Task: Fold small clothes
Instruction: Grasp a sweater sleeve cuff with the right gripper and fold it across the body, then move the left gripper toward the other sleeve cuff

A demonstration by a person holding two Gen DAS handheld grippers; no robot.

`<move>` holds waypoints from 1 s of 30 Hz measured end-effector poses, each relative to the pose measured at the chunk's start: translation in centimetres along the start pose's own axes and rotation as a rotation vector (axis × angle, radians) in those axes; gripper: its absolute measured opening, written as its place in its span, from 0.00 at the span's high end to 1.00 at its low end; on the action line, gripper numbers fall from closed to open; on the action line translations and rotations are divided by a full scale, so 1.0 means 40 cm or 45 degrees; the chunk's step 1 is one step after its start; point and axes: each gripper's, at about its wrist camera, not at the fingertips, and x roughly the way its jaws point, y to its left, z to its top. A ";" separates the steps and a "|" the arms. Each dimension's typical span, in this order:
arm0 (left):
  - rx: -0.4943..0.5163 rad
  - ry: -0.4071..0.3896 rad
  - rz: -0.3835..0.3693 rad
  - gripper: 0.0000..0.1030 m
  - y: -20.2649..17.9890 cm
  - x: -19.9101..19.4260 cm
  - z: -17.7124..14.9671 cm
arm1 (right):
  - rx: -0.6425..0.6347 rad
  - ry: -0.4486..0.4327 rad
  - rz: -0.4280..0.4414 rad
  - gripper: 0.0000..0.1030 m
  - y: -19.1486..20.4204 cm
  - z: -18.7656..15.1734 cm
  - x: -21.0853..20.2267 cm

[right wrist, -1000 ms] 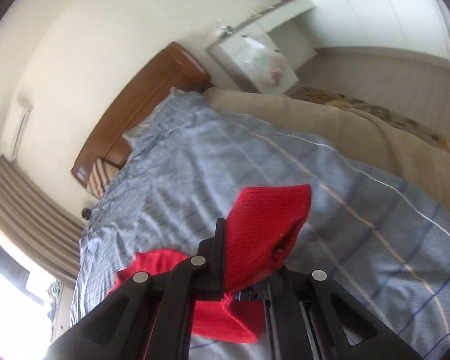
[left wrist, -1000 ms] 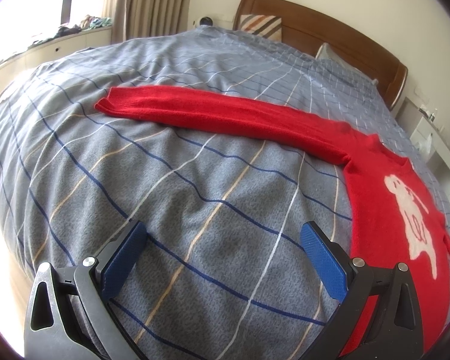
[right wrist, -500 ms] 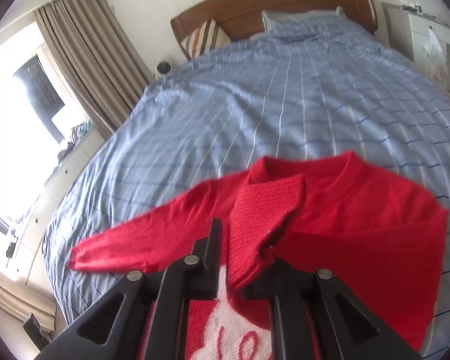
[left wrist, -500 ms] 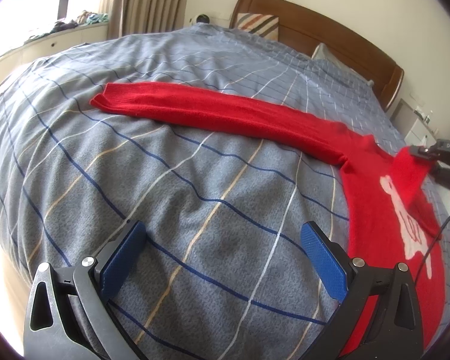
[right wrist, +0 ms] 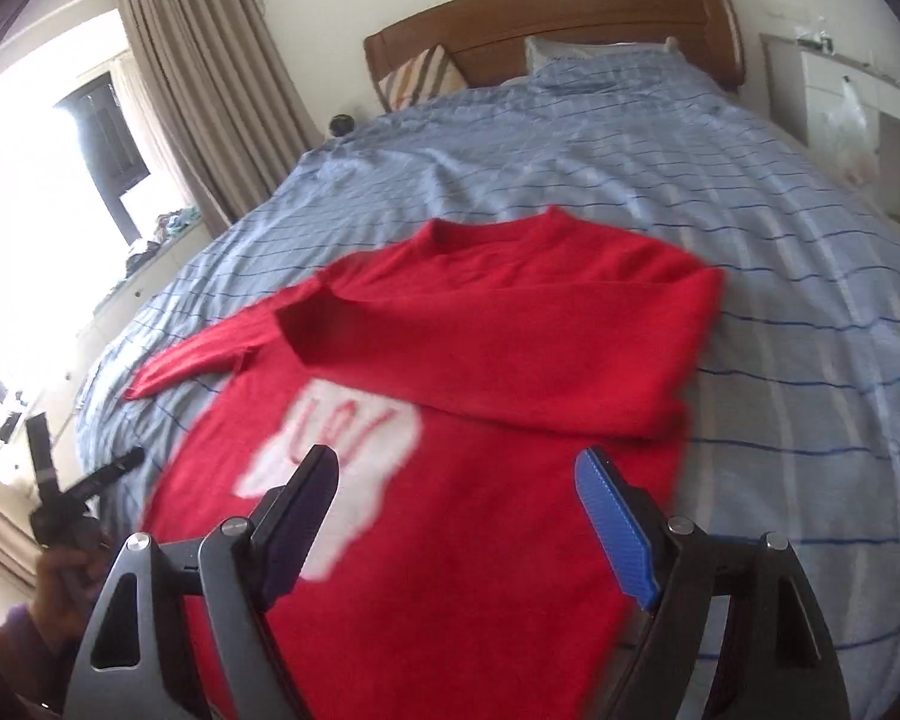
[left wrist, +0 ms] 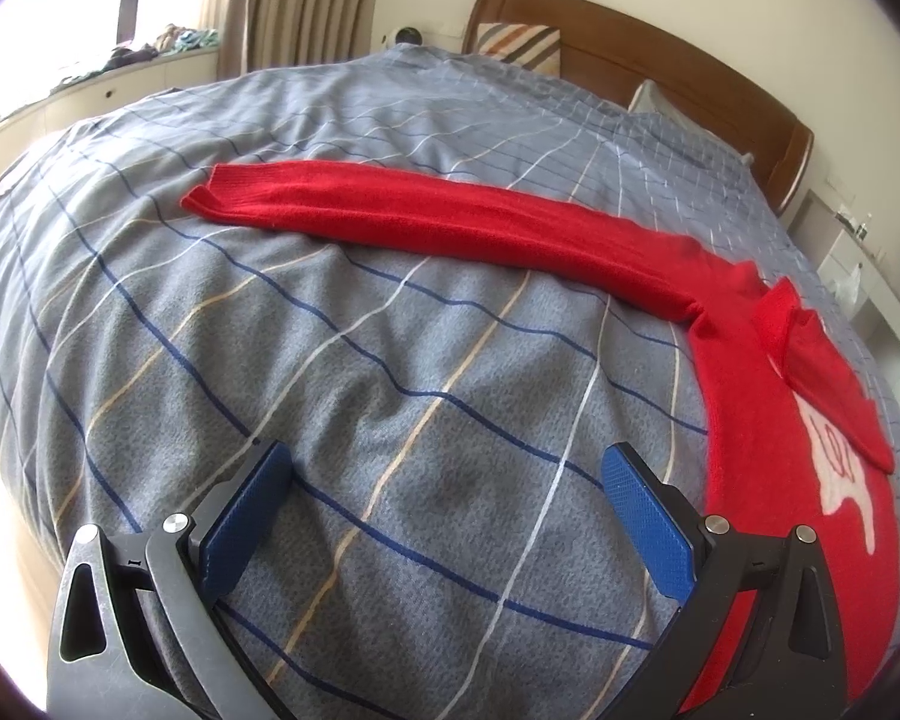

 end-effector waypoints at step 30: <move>0.181 0.016 0.175 0.00 -0.058 0.016 -0.041 | 0.138 -0.089 -0.488 0.07 -0.282 -0.209 -0.098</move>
